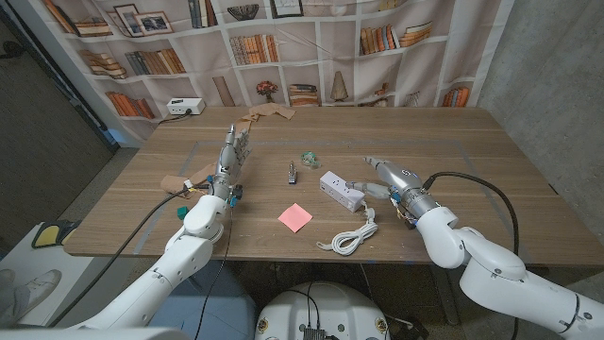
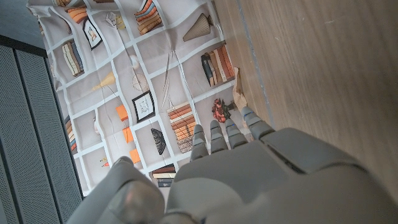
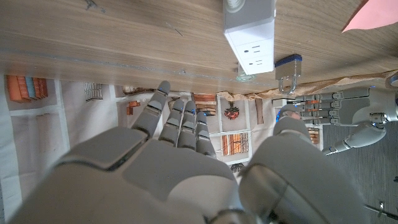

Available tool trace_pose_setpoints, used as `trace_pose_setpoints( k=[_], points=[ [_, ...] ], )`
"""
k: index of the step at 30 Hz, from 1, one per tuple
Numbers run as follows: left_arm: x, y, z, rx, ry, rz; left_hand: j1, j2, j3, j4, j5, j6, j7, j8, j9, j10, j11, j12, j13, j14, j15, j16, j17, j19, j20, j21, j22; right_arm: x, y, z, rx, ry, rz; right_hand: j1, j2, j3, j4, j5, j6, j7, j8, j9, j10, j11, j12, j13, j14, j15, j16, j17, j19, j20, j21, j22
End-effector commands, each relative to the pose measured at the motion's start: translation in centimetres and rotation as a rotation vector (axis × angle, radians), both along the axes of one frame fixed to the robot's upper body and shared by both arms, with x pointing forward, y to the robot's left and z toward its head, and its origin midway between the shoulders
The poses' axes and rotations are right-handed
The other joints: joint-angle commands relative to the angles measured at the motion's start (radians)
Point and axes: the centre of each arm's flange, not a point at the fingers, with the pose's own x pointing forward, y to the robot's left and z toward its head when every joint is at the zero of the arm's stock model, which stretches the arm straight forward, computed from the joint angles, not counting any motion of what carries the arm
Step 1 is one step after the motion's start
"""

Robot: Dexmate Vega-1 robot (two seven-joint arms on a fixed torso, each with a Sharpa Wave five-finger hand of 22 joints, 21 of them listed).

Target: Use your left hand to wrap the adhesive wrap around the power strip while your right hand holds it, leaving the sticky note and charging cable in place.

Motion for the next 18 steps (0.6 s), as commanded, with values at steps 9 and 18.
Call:
trace_pose_setpoints(
  k=[9, 18],
  points=[
    [-0.4, 0.1, -0.2, -0.008, -0.005, 0.005, 0.005, 0.011, -0.003, 0.001, -0.002, 0.009, 0.006, -0.001, 0.003, 0.003, 0.007, 0.001, 0.004, -0.003, 0.0, 0.001, 0.004, 0.001, -0.007, 0.002, 0.003, -0.8, 1.1, -0.6, -0.046, -0.031, -0.033, -0.001, -0.003, -0.009, 0.003, 0.0, 0.02, 0.002, 0.006, 0.006, 0.02, 0.005, 0.01, 0.005, 0.024, -0.003, 0.009, 0.006, 0.017, 0.001, 0.004, 0.002],
    [-0.6, 0.3, -0.2, -0.004, -0.005, 0.007, 0.005, 0.011, -0.005, 0.001, -0.002, 0.009, 0.006, -0.001, 0.003, 0.001, 0.004, 0.0, 0.004, -0.004, 0.001, 0.001, 0.004, 0.0, -0.008, 0.002, 0.003, -0.8, 1.9, -1.1, -0.074, -0.034, -0.042, 0.001, -0.003, -0.01, 0.002, 0.0, 0.022, 0.004, 0.006, 0.006, 0.023, 0.003, 0.011, 0.006, 0.027, -0.005, 0.01, 0.007, 0.021, 0.002, 0.003, 0.003]
  ],
)
